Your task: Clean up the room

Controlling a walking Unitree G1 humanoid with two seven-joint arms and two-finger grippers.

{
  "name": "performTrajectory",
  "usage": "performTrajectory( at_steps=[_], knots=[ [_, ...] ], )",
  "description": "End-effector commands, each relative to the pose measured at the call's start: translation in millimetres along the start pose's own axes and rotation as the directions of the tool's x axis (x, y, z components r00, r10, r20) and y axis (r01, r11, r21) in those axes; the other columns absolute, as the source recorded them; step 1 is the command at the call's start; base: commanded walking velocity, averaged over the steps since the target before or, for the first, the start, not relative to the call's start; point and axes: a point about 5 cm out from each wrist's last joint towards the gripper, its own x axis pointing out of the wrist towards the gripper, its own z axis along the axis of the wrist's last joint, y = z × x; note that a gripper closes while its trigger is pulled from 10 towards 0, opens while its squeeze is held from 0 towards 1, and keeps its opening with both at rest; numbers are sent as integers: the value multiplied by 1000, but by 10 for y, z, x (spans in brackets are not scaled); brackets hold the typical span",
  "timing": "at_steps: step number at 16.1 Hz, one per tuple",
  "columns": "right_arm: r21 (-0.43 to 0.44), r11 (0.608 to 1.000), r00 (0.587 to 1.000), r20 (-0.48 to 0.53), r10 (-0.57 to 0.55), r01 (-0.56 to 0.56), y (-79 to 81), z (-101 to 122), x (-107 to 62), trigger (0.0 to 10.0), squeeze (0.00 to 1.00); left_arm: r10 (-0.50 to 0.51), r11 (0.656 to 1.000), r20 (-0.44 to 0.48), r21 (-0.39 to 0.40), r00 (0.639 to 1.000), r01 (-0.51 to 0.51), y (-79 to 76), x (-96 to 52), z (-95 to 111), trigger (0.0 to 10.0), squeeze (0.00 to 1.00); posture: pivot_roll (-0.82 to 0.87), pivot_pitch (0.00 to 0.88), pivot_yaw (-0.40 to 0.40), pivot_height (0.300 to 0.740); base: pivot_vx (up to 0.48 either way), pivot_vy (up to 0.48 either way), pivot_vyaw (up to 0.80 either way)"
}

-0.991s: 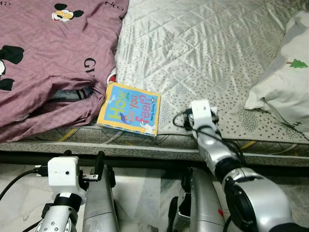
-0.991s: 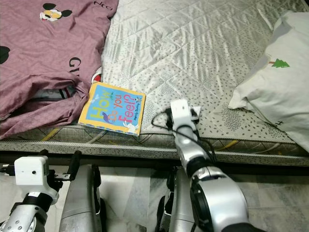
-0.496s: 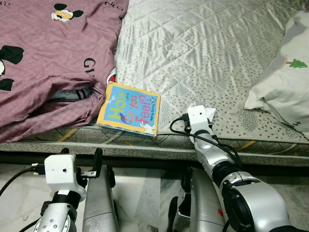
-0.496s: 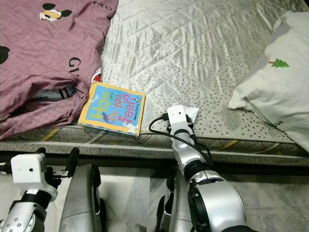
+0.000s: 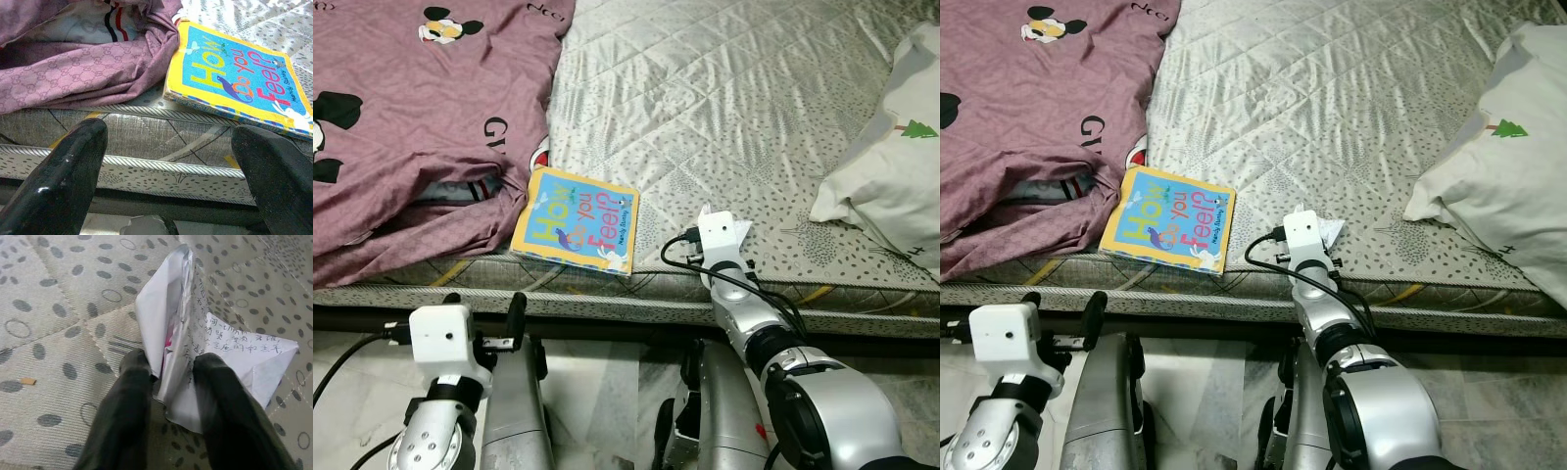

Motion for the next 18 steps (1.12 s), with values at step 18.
performTrajectory(
  at_steps=[18],
  knots=[
    [-58, 993, 945, 308, 112, -99, -261, -152, -352, 0, 0, -210, 942, 205, 305, 956, 142, -597, 331, 197, 10000, 0, 86, 70, -25, 547, 0, 0, 0]
  ],
)
